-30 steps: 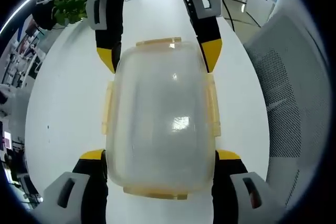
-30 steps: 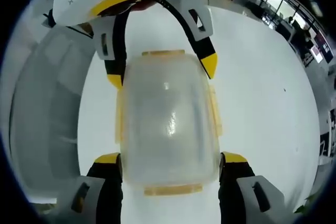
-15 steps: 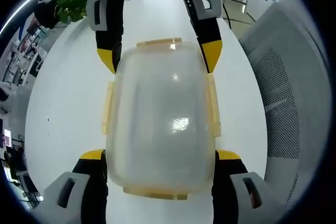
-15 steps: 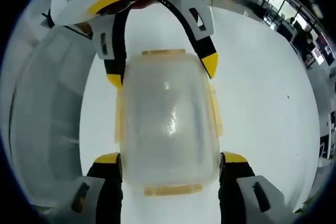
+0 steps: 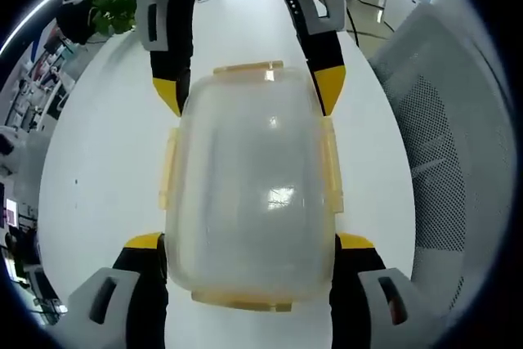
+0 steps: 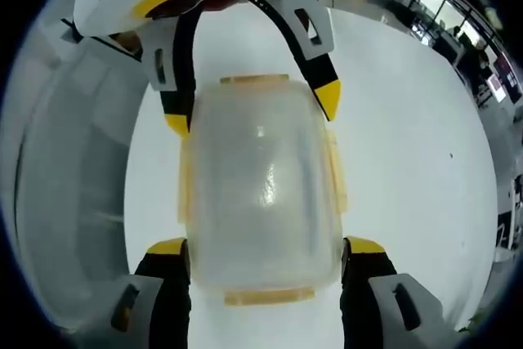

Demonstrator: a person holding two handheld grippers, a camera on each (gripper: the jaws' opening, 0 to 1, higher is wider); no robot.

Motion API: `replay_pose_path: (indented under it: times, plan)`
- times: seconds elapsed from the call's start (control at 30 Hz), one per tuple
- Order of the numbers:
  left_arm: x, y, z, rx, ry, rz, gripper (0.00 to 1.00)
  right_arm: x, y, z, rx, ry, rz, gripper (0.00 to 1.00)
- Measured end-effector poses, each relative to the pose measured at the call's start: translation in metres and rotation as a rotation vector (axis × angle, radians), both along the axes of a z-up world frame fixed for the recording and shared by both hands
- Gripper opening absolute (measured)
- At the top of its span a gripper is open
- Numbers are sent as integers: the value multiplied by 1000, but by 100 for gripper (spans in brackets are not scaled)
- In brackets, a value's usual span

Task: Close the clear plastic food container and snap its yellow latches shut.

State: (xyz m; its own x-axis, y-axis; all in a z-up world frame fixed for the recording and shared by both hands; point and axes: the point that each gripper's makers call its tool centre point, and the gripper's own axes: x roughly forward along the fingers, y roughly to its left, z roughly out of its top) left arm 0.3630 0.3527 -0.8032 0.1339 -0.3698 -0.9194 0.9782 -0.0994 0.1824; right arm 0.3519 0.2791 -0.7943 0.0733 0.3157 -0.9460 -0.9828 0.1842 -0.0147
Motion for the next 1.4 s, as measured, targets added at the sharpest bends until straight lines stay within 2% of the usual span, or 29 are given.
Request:
replay_pose_path:
  times: [1.4]
  plan:
    - [4,-2,1,-29,10,20,83,3,1,-1,-14,-5,-1,76]
